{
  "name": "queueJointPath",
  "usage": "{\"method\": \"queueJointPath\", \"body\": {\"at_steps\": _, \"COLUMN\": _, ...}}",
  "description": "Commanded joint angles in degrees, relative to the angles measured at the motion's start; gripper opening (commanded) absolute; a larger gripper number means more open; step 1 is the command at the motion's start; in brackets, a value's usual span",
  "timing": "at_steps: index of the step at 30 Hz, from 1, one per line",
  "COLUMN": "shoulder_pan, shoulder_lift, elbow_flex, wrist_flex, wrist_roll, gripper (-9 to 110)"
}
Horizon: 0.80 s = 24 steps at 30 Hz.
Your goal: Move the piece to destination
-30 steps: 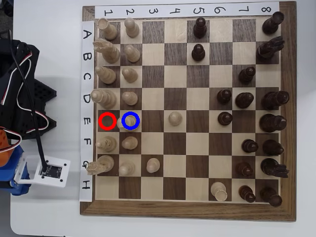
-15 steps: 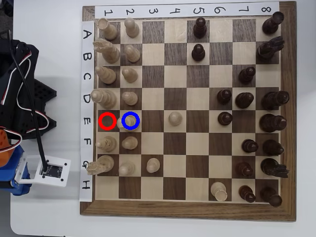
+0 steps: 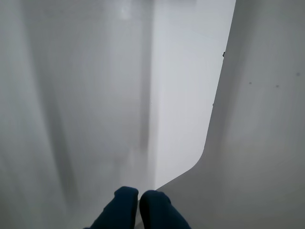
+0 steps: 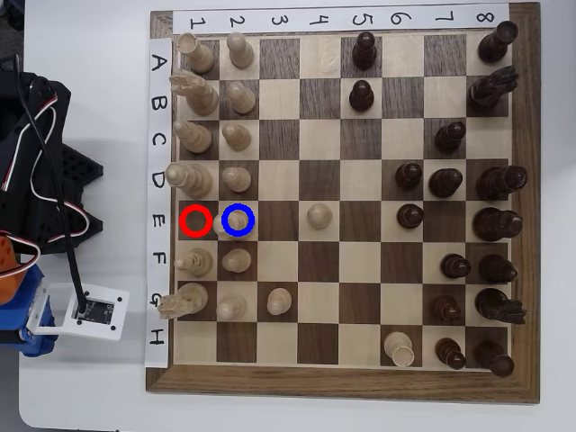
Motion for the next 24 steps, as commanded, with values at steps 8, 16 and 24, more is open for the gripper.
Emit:
{"method": "queueJointPath", "body": {"at_steps": 8, "shoulder_pan": -0.53, "shoulder_lift": 3.43, "elbow_flex": -0.35, "wrist_flex": -3.08, "wrist_roll": -0.79, "gripper": 0}}
{"method": "queueJointPath", "body": {"at_steps": 16, "shoulder_pan": -0.18, "shoulder_lift": 3.43, "elbow_flex": -0.35, "wrist_flex": -3.08, "wrist_roll": -0.35, "gripper": 0}}
{"method": "queueJointPath", "body": {"at_steps": 24, "shoulder_pan": 0.18, "shoulder_lift": 3.43, "elbow_flex": -0.35, "wrist_flex": -3.08, "wrist_roll": 0.09, "gripper": 0}}
